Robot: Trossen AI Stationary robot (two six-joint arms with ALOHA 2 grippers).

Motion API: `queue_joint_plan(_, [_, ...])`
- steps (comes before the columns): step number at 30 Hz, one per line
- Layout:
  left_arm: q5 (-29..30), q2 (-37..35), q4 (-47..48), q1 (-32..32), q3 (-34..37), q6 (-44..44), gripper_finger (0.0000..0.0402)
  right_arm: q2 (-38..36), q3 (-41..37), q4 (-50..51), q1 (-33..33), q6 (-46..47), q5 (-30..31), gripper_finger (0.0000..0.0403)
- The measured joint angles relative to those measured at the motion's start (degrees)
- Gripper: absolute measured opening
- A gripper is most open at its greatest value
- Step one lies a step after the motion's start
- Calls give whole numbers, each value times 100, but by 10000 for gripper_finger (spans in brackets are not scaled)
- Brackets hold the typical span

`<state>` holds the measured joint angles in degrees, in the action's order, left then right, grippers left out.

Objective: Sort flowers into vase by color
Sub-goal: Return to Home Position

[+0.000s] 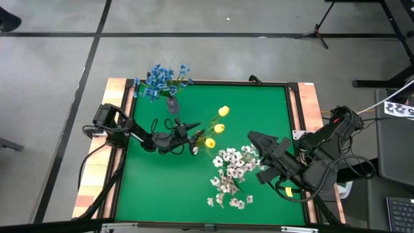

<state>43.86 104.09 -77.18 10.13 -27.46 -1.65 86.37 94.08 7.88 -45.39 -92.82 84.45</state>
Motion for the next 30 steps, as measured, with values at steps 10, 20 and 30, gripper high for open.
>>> queue_joint_plan(10, [333, -144, -6, -4, 0, -59, 213, 0, 0, 2, 2, -2, 11, 161])
queue_joint_plan(20, [875, -537, -16, -3, 0, -522, 210, -11, 0, 314, 0, 273, -14, 161])
queue_joint_plan(30, [938, -1744, 30, 197, 0, -902, 209, -574, 0, 691, -2, 1382, -534, 161])
